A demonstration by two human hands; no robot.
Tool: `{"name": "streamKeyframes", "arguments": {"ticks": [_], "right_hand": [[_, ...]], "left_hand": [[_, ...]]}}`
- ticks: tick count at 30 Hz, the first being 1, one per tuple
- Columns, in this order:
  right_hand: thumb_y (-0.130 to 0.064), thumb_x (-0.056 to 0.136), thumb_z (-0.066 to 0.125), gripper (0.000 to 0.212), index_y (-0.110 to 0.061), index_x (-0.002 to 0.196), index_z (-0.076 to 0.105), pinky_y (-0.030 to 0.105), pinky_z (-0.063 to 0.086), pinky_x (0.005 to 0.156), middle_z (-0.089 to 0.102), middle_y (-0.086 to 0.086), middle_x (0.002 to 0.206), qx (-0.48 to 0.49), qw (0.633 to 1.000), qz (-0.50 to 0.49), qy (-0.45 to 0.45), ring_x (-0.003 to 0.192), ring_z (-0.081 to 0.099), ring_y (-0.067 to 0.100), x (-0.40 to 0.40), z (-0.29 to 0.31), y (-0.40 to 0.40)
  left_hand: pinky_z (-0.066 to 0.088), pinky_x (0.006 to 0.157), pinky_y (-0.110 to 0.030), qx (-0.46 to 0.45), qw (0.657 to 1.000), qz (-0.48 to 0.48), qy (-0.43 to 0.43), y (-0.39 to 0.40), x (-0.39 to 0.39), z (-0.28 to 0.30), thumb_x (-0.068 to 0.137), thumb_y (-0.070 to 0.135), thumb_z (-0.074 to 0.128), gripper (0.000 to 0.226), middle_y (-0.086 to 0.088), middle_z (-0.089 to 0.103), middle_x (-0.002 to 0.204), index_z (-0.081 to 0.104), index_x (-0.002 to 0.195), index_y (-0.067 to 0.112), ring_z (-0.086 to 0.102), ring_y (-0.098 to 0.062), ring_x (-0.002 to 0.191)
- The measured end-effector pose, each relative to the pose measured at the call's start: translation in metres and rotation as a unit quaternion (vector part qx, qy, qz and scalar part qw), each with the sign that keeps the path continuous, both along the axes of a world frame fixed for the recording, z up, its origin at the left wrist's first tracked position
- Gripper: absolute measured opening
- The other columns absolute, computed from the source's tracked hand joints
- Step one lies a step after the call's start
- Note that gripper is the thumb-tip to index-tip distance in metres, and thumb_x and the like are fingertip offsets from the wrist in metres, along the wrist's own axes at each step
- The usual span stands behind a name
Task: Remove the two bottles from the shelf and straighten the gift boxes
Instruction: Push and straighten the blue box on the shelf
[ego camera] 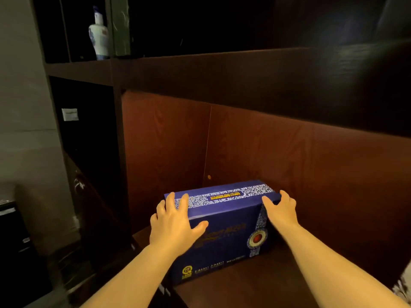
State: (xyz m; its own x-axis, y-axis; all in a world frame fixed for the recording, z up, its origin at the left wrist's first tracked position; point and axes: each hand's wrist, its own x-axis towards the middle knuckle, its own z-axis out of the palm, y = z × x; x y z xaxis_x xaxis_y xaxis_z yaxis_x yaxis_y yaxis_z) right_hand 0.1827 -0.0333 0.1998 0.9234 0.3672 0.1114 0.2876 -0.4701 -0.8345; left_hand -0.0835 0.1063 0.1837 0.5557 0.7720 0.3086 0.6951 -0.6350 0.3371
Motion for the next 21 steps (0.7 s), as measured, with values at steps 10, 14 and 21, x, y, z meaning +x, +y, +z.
{"name": "streamKeyframes", "arguments": {"ticks": [10,14,21], "right_hand": [[-0.052,0.090,0.063,0.082,-0.026,0.157,0.023,0.061,0.038,0.110,0.023,0.012,0.162,0.094,0.992,-0.061,0.061,0.142,0.034,0.041,0.013,-0.009,0.026],[-0.048,0.092,0.064,0.078,-0.028,0.156,0.025,0.059,0.043,0.107,0.026,0.011,0.161,0.101,0.988,-0.097,0.057,0.139,0.039,0.040,-0.005,-0.009,0.008],[-0.035,0.094,0.065,0.070,-0.027,0.154,0.029,0.056,0.050,0.101,0.035,0.012,0.155,0.101,0.973,-0.207,0.025,0.136,0.045,0.037,-0.070,-0.014,-0.039]], "left_hand": [[0.041,0.108,-0.044,-0.053,0.992,-0.090,-0.071,0.030,0.012,-0.005,0.069,0.086,0.056,0.111,0.000,0.012,0.164,0.007,0.155,0.036,0.025,-0.032,0.145],[0.041,0.108,-0.045,-0.041,0.988,-0.139,-0.055,0.052,0.012,-0.003,0.069,0.084,0.058,0.112,-0.001,0.014,0.164,0.013,0.157,0.032,0.033,-0.034,0.142],[0.047,0.101,-0.042,-0.008,0.975,-0.220,-0.016,0.082,0.020,0.001,0.071,0.081,0.061,0.103,-0.003,0.029,0.158,0.037,0.151,0.020,0.053,-0.031,0.125]]}}
